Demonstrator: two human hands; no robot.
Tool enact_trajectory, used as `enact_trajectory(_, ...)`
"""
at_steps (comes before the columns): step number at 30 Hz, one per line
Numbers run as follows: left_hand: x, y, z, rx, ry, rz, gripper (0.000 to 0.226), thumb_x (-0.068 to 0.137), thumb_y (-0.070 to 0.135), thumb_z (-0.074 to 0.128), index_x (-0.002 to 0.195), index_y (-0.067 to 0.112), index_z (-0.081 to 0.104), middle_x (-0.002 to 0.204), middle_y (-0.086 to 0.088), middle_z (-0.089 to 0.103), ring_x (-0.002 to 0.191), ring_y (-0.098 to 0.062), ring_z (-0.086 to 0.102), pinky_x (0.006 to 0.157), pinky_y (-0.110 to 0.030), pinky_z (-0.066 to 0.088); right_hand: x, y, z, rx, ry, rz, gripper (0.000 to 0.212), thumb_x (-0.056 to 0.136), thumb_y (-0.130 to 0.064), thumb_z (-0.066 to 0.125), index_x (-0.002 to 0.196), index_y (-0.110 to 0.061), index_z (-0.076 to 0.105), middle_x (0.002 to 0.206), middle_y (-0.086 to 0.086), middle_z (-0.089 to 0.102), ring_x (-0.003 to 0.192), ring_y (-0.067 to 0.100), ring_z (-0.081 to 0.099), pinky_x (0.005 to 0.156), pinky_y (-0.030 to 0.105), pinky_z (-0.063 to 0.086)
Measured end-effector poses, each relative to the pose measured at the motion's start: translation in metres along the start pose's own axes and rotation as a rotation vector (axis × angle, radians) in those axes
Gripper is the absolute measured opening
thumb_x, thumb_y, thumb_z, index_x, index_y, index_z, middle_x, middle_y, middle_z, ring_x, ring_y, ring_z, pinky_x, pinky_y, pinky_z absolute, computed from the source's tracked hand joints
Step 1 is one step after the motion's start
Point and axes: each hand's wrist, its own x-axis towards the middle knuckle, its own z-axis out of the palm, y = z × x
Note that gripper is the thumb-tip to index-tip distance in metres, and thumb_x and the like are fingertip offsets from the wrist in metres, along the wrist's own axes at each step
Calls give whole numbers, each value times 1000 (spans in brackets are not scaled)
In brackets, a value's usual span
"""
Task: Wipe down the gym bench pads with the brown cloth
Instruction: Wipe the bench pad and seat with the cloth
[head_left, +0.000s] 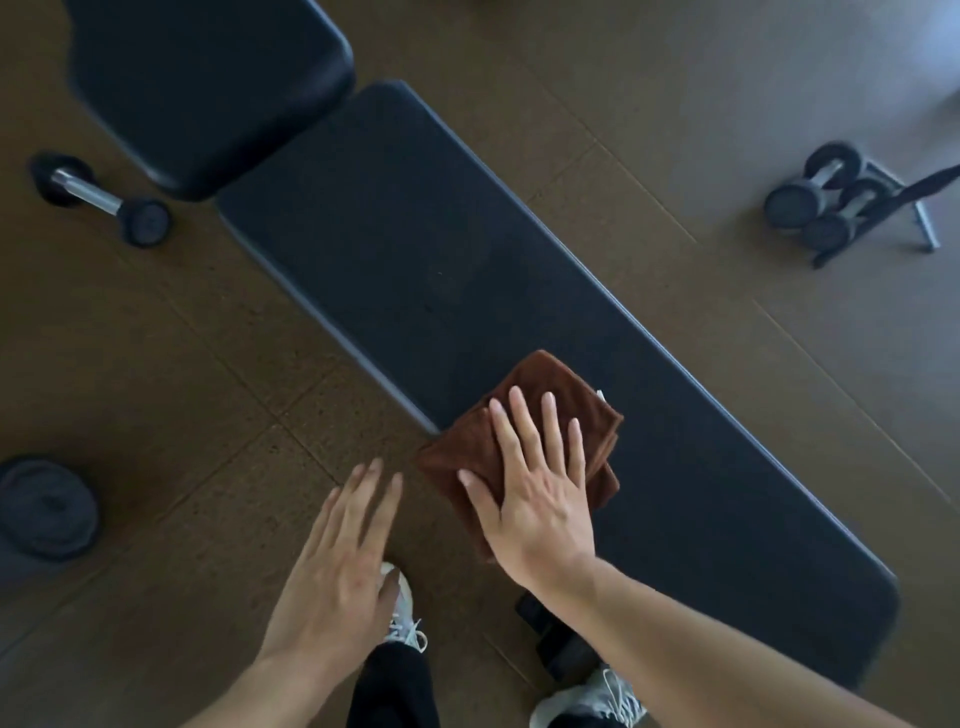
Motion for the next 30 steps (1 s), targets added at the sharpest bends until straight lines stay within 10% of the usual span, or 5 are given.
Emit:
enact_trajectory(8, 69, -5, -50, -87, 138, -57, 111, 81, 6, 67, 161, 13, -10, 170, -8, -11, 156, -20, -13, 127, -42, 6, 53, -32, -16, 33, 20, 28, 69, 106, -68, 12, 166, -37, -2, 172, -14, -16, 155, 14, -32, 124, 42, -25)
enact_trajectory(19, 93, 11, -58, -32, 244, 70, 74, 105, 33, 44, 162, 15, 1, 171, -3, -4, 156, -14, -8, 127, -39, 5, 190, -32, -66, 147, 75, -103, 65, 109, -60, 21, 167, -34, 10, 175, -10, -1, 160, 20, -16, 127, 46, -16)
enact_trajectory(30, 122, 176, -41, -105, 175, 35, 71, 105, 47, 30, 162, 17, 1, 170, -2, -8, 156, -14, -12, 127, -36, -2, 48, 150, -52, 248, 193, 136, 58, 109, -57, 24, 165, -38, 20, 174, -10, 16, 161, 17, 6, 130, 40, -1)
